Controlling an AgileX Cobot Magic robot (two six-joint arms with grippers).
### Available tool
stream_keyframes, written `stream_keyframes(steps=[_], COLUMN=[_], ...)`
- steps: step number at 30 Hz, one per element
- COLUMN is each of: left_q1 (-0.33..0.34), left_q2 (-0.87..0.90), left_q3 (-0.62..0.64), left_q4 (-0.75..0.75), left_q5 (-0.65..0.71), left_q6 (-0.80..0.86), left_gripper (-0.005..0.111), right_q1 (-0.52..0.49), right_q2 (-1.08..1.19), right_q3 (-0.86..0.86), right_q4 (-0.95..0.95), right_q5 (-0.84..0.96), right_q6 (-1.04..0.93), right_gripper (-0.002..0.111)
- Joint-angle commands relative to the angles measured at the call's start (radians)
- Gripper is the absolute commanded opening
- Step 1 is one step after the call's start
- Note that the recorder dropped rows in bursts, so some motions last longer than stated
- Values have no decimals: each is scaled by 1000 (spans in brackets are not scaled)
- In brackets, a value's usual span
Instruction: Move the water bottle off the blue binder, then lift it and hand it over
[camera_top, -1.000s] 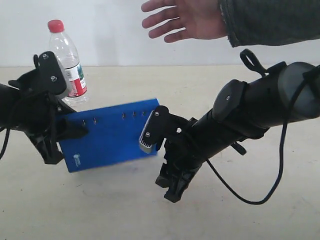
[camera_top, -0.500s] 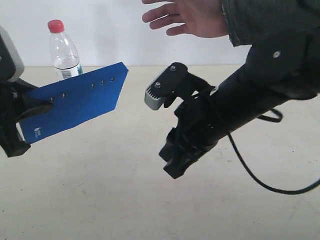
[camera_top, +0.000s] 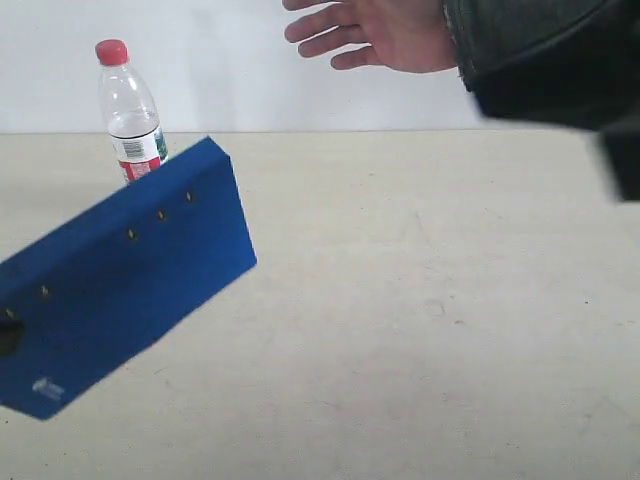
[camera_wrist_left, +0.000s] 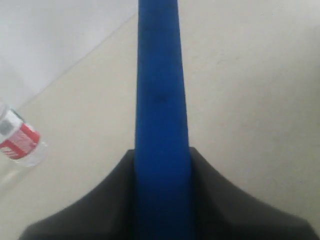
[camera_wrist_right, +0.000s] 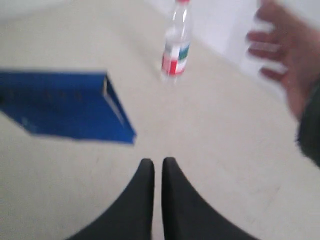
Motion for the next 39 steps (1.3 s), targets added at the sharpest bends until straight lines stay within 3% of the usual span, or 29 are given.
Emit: stream_keyframes(steps=[1,6,10,12,18,31,35,39], left_q1=[-2,-2,-2,-2,-2,-2,-2,-2], left_q2=[-42,20,90,129,268,546,546,546], left_q3=[44,46,38,20,-49,-184,-209,-211], left_q4=[-217,-534,-844,-927,-907,-964,-973,-973], left_q5=[13,19,36,22,-63,-19,-71,-117], left_q6=[19,268,421,454,593,820,850,850], left_gripper=[4,4,4,4,4,5,21,47], right_q1=[-2,-2,-2,-2,-2,-2,-2,-2], right_q2=[-318,-598,-752,-804,-840,-840,-840,-840], right_q3=[78,267,393,438,536,536,536,538], right_q4=[-186,-258,-229,-260,-382,-382,-384,-386], right_q5=[58,222,128,65,20,13,13,14], right_q6=[240,438,457,457,534,536,536,536], right_gripper=[0,0,0,0,0,0,0,0])
